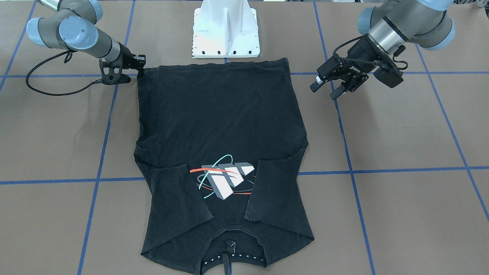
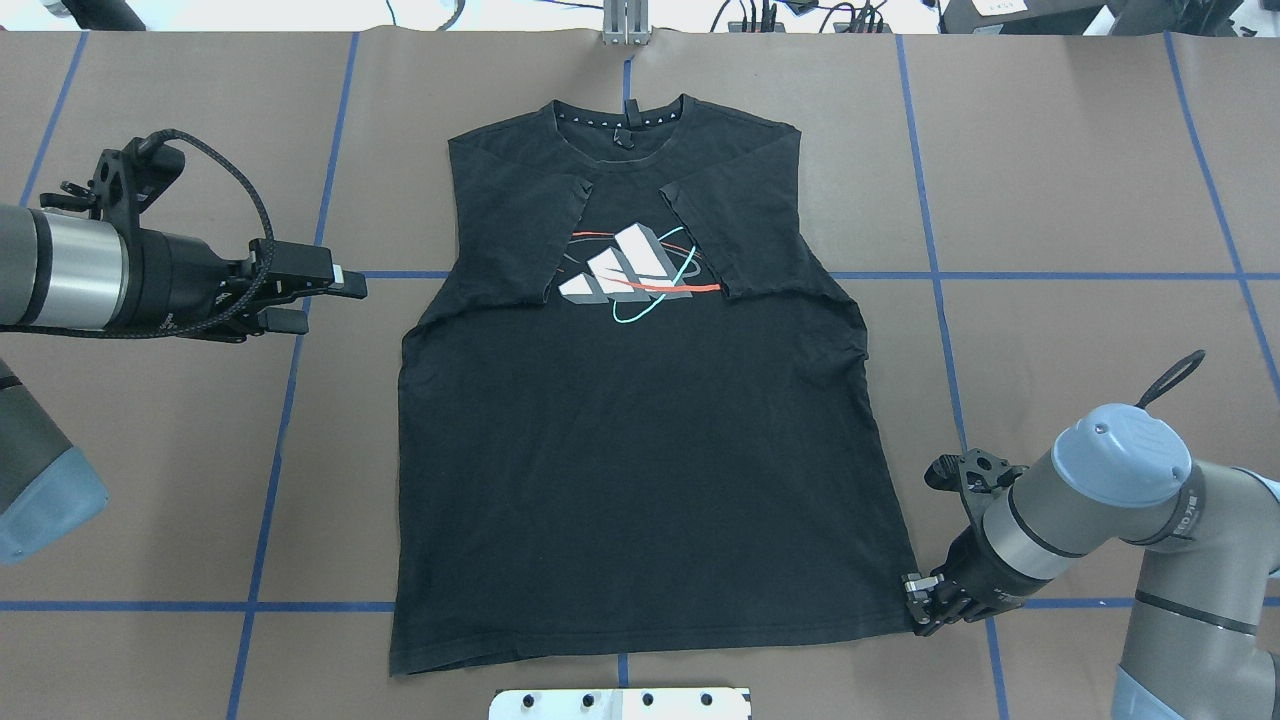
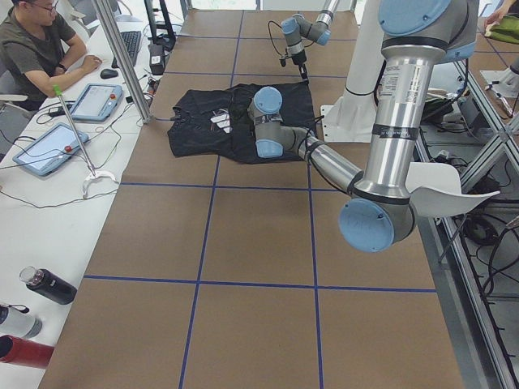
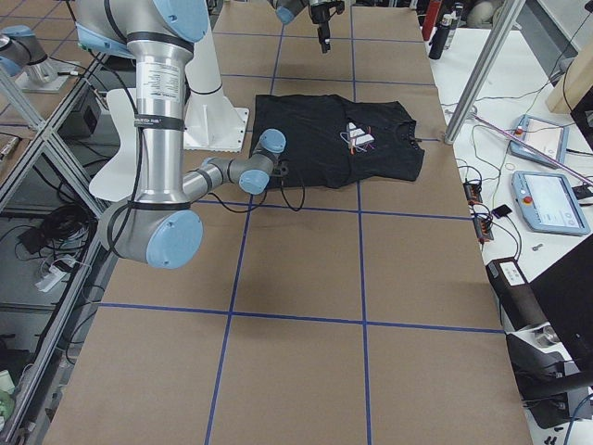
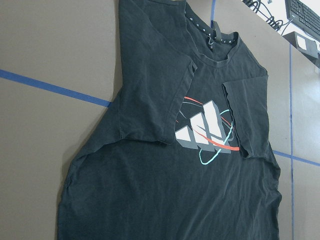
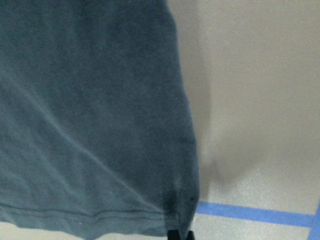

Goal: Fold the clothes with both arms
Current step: 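Grasp the hem corner nearest the right gripper with the right gripper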

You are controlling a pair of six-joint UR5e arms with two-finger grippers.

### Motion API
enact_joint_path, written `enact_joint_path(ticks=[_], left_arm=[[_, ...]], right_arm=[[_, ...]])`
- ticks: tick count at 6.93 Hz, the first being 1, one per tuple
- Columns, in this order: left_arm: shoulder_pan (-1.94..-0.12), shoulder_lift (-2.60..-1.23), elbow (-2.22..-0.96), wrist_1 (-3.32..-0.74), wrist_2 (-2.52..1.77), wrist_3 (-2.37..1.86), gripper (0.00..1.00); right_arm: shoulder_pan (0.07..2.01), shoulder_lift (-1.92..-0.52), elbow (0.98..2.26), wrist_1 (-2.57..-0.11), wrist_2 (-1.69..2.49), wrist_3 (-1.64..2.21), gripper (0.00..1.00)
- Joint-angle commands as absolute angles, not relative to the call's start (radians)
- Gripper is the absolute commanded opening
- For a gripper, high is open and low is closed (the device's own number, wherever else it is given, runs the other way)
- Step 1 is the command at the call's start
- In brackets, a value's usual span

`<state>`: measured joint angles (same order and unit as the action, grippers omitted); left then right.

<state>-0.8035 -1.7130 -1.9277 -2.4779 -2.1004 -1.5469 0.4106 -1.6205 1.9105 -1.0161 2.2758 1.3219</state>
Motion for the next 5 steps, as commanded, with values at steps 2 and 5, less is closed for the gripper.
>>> enact_joint_path(ticks=[2, 5], left_arm=[[-0.709, -1.628, -1.971, -2.477, -2.1, -1.549, 0.99], [-0.397, -1.555, -2.025, -2.479, -1.955, -1.714, 0.99]], right_arm=[[0.474, -1.618, 1.982, -1.009, 2.292, 1.322, 0.0], [0.534, -1.606, 2.023, -1.008, 2.304, 1.327, 0.0]])
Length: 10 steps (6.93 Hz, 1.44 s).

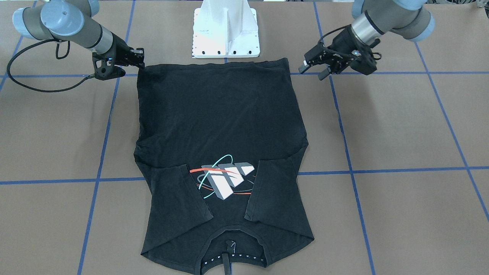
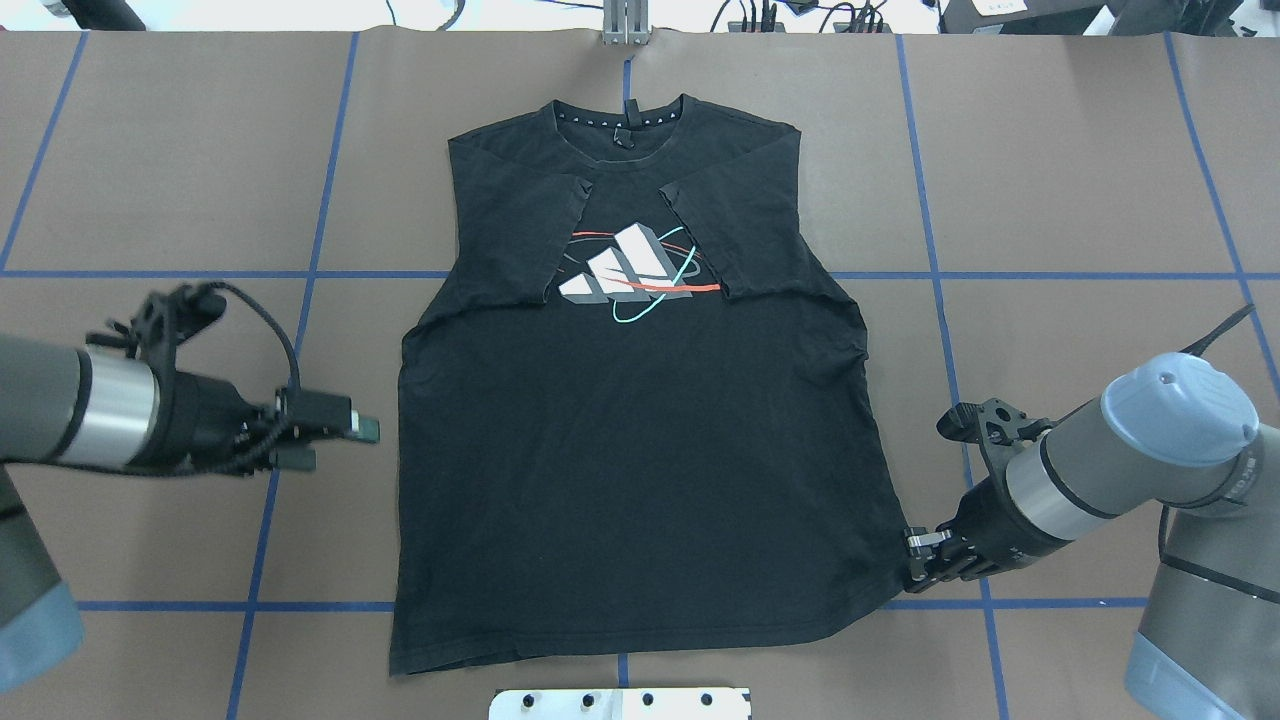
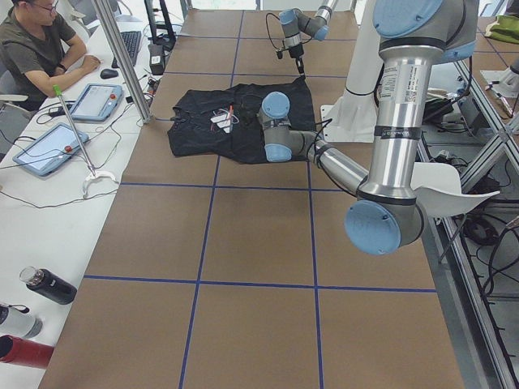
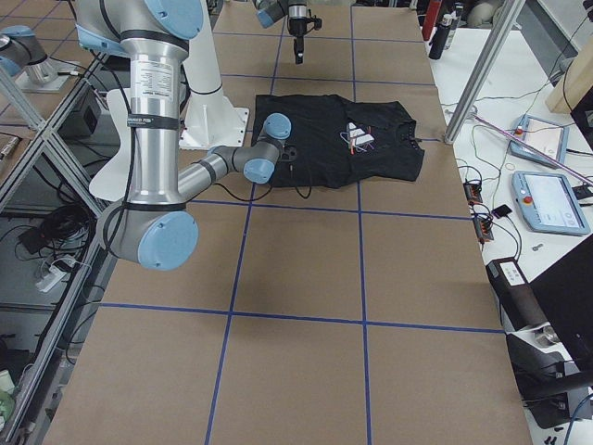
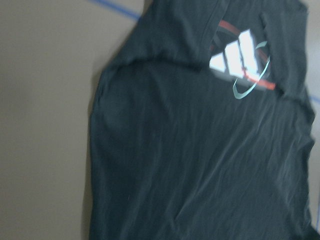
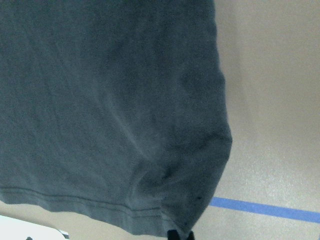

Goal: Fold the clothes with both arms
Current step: 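Move the left gripper to the other hem corner and grasp it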

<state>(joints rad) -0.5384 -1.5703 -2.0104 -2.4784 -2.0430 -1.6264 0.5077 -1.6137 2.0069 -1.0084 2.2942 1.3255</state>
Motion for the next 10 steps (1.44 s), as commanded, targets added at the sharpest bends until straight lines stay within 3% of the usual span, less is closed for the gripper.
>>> enact_joint_path(ticks=[1, 5, 10], left_arm=[[-0.303, -1.554, -2.025, -2.477, -1.869, -1.773, 0.99], [-0.187, -1.522, -2.013, -2.439, -1.766, -1.828, 0.99], [-0.169, -1.568, -1.951, -2.402, -1.763, -1.829, 0.98]], right_arm=[[0.544, -1.606, 2.035, -1.008, 2.312, 1.327, 0.0], [0.552, -1.601, 2.037, -1.008, 2.31, 1.327, 0.0], [0.557, -1.588, 2.04, -1.008, 2.312, 1.327, 0.0]])
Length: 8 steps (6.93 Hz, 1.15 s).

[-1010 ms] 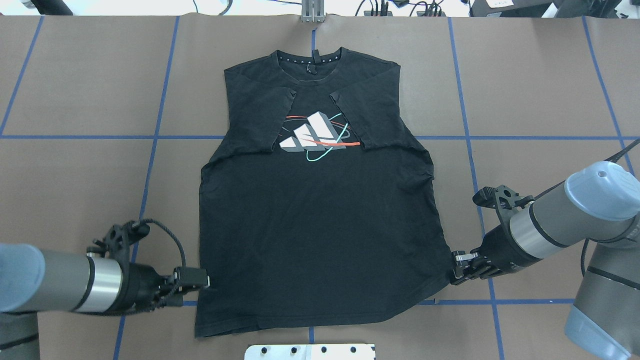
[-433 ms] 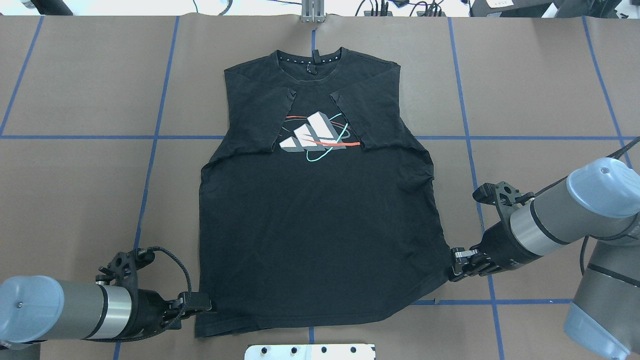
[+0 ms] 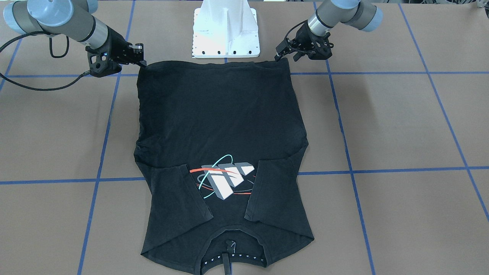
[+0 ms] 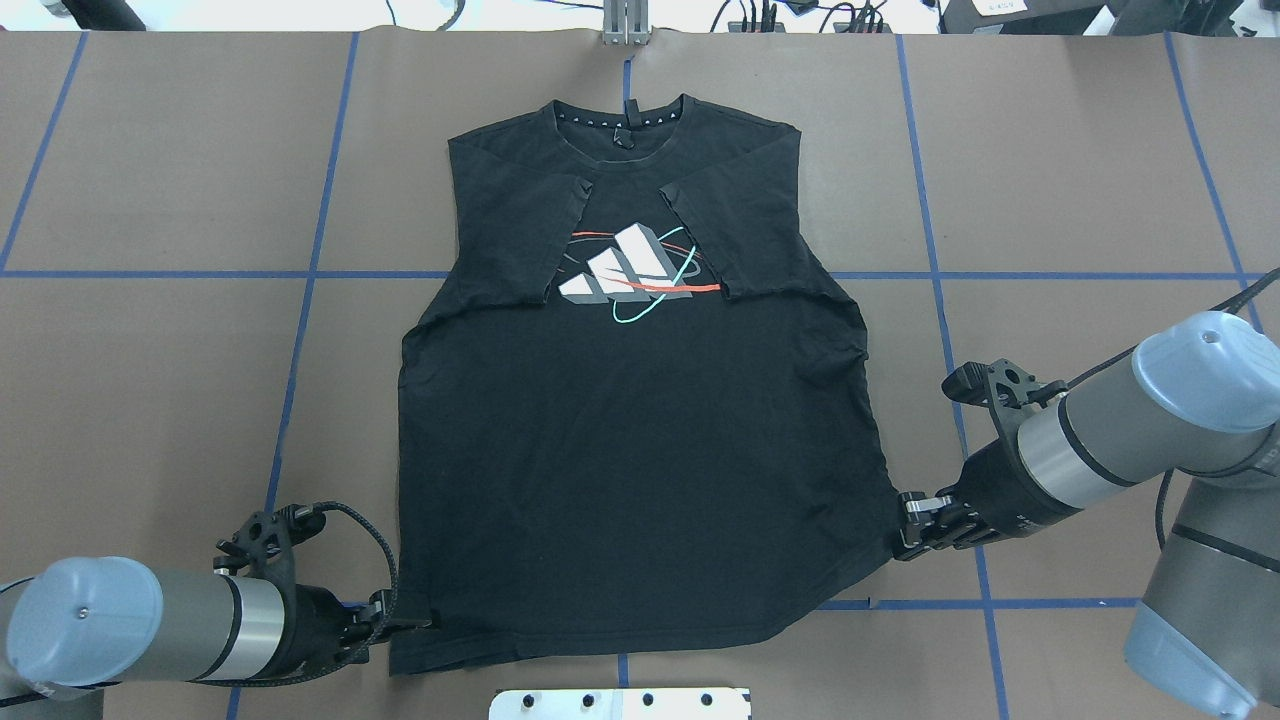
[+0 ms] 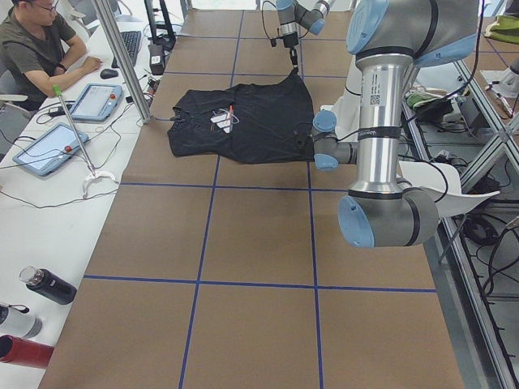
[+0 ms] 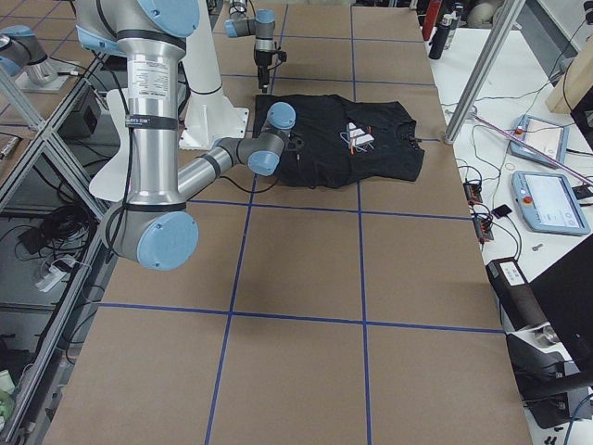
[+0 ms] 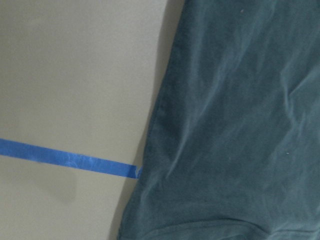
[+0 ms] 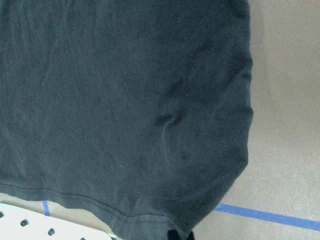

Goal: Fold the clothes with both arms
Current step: 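Move the left gripper to the other hem corner and grasp it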

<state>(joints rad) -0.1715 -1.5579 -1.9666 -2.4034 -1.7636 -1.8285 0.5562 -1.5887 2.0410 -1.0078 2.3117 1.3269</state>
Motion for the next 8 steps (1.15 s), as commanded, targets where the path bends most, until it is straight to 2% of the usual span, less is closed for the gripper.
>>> enact_joint_path(ticks=[1, 4, 5, 8], left_arm=[[-0.155, -1.574, -1.941, -2.402, -1.763, -1.829, 0.98], [-0.152, -1.574, -1.942, -2.402, -1.763, -1.829, 0.9], [-0.15, -1.574, -1.942, -2.402, -1.763, -1.829, 0.82], [-0.149, -1.574, -1.942, -2.402, -1.763, -1.829, 0.8]], right_arm=[[0.557, -1.588, 2.04, -1.008, 2.313, 1.327, 0.0], [0.56, -1.588, 2.04, -1.008, 2.313, 1.325, 0.0], [0.56, -1.588, 2.04, -1.008, 2.313, 1.325, 0.0], [0.583, -1.589, 2.04, -1.008, 2.353, 1.327, 0.0]])
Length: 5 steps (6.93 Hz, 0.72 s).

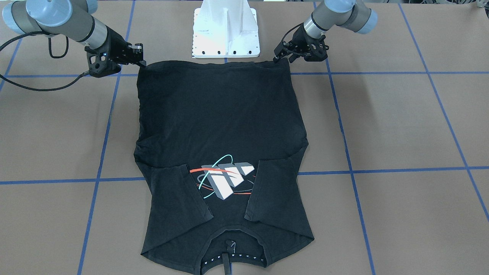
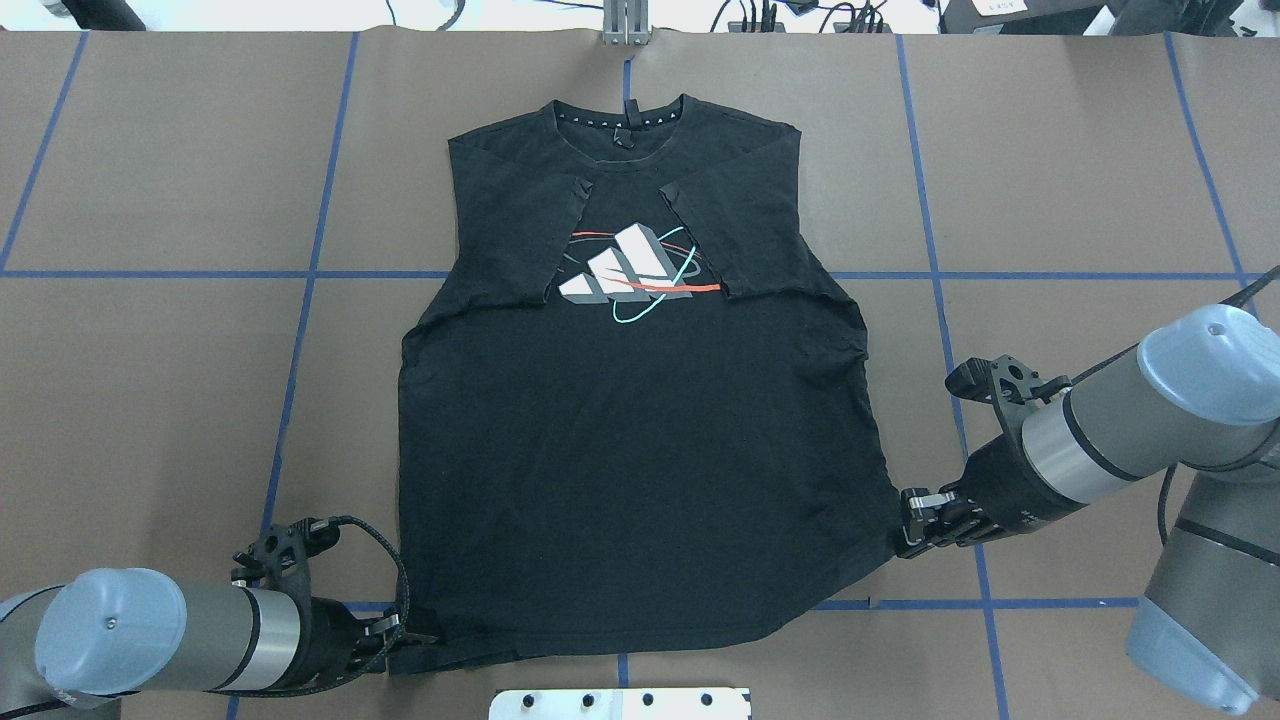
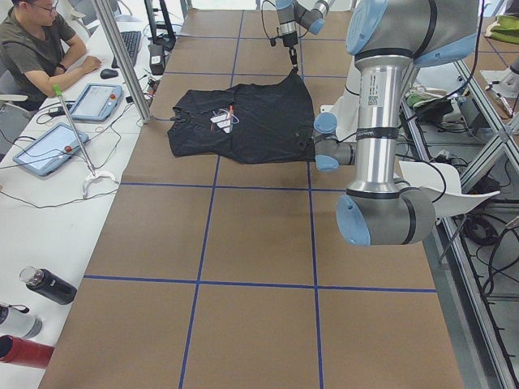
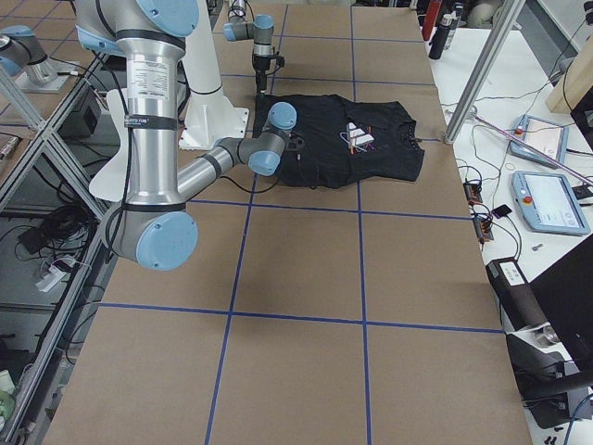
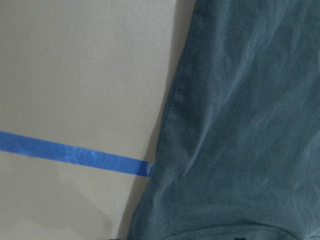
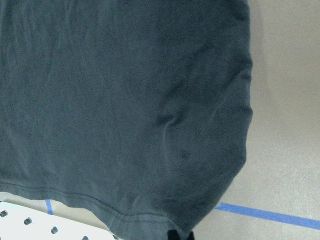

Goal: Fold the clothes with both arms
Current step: 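Move the left gripper to the other hem corner and grasp it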

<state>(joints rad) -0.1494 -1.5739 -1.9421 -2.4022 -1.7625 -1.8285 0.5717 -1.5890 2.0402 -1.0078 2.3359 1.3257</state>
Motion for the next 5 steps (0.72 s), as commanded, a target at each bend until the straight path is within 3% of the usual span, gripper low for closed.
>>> enact_joint_path(ticks=[1, 3, 5], left_arm=[[-0.147, -1.575, -1.941, -2.402, -1.763, -1.829, 0.79], [-0.147, -1.603, -1.937, -2.366, -1.763, -1.829, 0.73], [-0.147, -1.649, -1.94, -2.307, -1.764, -1.829, 0.55]], right_arm=[[0.589, -1.589, 2.04, -1.008, 2.358, 1.325, 0.0], [0.589, -1.589, 2.04, -1.008, 2.358, 1.325, 0.0], [0.589, -1.589, 2.04, -1.008, 2.358, 1.327, 0.0]])
